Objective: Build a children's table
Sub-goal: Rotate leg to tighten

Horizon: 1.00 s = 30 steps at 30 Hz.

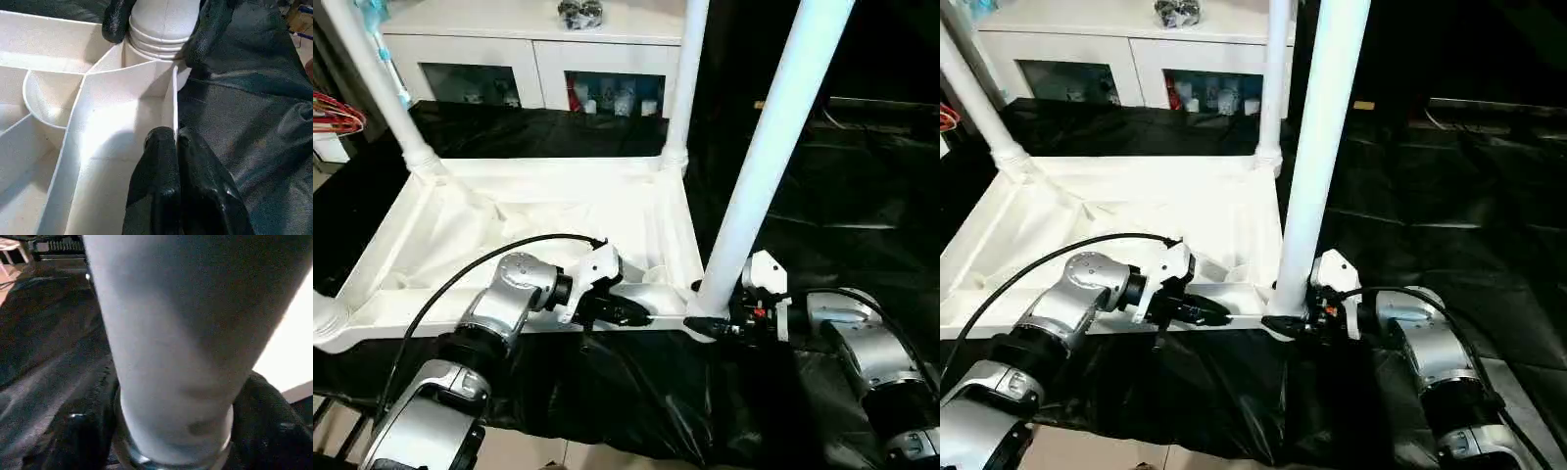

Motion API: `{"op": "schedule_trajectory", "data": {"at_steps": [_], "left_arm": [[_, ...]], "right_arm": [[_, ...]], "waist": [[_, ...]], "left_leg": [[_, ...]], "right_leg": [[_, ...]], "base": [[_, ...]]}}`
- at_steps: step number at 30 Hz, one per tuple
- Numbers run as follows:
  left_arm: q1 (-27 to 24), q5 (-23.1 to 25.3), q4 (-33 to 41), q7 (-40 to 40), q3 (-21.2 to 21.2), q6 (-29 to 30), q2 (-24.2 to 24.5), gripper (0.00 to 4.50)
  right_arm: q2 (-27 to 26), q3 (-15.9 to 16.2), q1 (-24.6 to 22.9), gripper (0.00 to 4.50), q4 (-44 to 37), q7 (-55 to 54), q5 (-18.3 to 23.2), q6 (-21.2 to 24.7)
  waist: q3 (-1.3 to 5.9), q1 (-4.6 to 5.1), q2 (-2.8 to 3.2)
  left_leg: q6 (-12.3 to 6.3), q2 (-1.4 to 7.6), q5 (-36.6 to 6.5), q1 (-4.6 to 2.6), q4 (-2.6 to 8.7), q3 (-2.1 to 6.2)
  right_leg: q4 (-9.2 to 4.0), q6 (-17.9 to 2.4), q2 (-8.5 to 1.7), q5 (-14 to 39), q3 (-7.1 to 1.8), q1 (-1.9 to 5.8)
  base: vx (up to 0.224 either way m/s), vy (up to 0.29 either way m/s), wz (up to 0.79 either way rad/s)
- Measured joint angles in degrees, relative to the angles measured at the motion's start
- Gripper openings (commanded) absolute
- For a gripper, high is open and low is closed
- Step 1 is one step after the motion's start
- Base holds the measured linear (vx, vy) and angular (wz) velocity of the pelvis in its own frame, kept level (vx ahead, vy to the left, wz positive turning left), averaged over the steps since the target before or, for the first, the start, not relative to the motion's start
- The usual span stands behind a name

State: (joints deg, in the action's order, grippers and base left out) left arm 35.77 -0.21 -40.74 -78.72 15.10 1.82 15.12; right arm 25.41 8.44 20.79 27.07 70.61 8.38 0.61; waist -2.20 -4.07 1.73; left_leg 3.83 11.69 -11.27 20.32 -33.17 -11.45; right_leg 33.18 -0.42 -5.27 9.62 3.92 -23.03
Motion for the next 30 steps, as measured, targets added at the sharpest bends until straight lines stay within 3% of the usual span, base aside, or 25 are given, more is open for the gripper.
{"op": "schedule_trajectory", "data": {"at_steps": [8, 14, 21, 22, 30], "left_arm": [[-0.01, 0.34, -0.32, 2.92, -0.24, 0.56, -0.59, 0.0], [3.36, 3.13, -5.49, 18.69, -2.09, 2.04, -6.09, 0.0], [5.37, 4.66, -8.42, 28.93, -2.94, 4.01, -10.58, 0.0], [5.66, 4.97, -8.86, 29.96, -3.01, 3.98, -10.91, 0.0], [5.5, 5.0, -8.92, 28.54, -3.18, 2.85, -10.49, 0.0]], "right_arm": [[-1.93, -0.86, 0.24, 2.69, 1.51, -3.23, -0.1, 0.34], [-9.93, -5.71, 6.2, 2.67, 12.33, -26.24, -2.56, -0.17], [-14.72, -8.31, 9.7, 2.67, 17.1, -40.62, -4.22, 0.46], [-15.46, -8.72, 10.31, 3.23, 17.97, -42.35, -4.54, 0.32], [-16.58, -8.69, 9.65, 3.94, 18.03, -42.37, -4.97, -2.2]], "waist": [[0.06, -0.3, -0.05], [0.04, 1.55, -0.2], [0.06, 2.13, -0.15], [0.06, 2.17, -0.14], [0.06, 2.25, -0.15]], "left_leg": [[0.01, 0.01, 0.01, -0.21, -0.02, -0.01], [0.09, -0.07, 0.05, -0.32, -0.08, 0.04], [0.08, -0.09, 0.06, -0.31, -0.07, 0.15], [0.08, -0.09, 0.06, -0.32, -0.08, 0.16], [0.08, -0.12, 0.06, -0.26, -0.08, 0.16]], "right_leg": [[0.04, 0.0, 0.0, 0.0, -0.01, 0.17], [-0.11, 0.23, -0.03, 0.14, -0.04, 0.24], [-0.12, 0.24, -0.03, 0.14, 0.01, 0.27], [-0.12, 0.24, -0.03, 0.14, 0.02, 0.28], [-0.16, 0.23, -0.03, 0.13, -0.03, 0.24]], "base": [[0.0, 0.0, 0.0], [-0.018, 0.002, -0.01], [0.0, 0.0, 0.0], [0.0, 0.0, 0.0], [0.0, 0.0, 0.0]]}}
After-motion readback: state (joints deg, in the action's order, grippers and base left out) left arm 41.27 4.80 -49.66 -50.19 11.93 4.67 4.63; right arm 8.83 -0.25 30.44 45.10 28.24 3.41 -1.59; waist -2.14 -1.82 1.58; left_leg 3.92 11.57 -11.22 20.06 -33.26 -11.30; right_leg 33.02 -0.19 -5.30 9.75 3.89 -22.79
